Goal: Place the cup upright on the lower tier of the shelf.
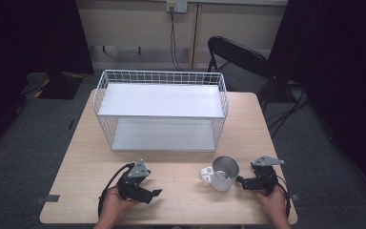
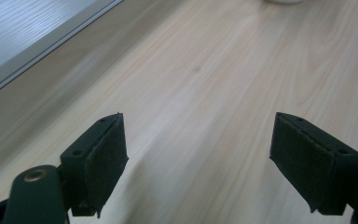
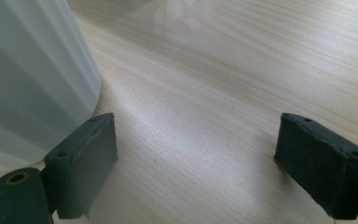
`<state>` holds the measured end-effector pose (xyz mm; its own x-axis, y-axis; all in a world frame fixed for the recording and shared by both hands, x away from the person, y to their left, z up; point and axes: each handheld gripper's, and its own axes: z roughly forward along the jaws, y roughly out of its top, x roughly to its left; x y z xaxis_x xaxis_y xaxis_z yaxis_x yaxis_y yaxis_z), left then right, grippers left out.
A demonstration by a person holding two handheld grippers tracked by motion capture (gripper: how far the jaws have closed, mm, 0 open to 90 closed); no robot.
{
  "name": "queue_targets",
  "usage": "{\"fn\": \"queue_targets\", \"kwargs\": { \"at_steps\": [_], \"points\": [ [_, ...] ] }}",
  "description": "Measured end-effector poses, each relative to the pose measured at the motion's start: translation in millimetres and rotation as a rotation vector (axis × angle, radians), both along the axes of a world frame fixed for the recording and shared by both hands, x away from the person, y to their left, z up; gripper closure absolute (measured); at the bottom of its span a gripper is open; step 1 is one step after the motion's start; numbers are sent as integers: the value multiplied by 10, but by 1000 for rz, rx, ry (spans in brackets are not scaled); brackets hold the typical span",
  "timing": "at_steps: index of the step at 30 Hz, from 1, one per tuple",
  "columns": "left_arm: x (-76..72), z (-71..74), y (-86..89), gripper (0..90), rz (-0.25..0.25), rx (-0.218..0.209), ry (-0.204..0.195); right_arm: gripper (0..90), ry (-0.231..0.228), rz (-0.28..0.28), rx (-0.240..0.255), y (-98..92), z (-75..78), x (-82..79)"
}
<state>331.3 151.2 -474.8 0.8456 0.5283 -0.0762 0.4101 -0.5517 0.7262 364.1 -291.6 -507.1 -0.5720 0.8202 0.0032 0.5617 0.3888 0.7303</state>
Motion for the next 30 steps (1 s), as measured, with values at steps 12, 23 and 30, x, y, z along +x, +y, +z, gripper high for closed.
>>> {"fn": "queue_targets", "kwargs": {
  "at_steps": [12, 23, 30],
  "points": [
    [47, 89, -268, 189, -28, -34, -3, 117, 1, 1, 1, -2, 0, 0],
    [107, 149, -548, 201, -72, -56, -3, 117, 0, 2, 1, -3, 0, -2],
    [176, 185, -738, 204, -111, -57, -9, 117, 0, 3, 1, -6, 0, -5]
  ]
}}
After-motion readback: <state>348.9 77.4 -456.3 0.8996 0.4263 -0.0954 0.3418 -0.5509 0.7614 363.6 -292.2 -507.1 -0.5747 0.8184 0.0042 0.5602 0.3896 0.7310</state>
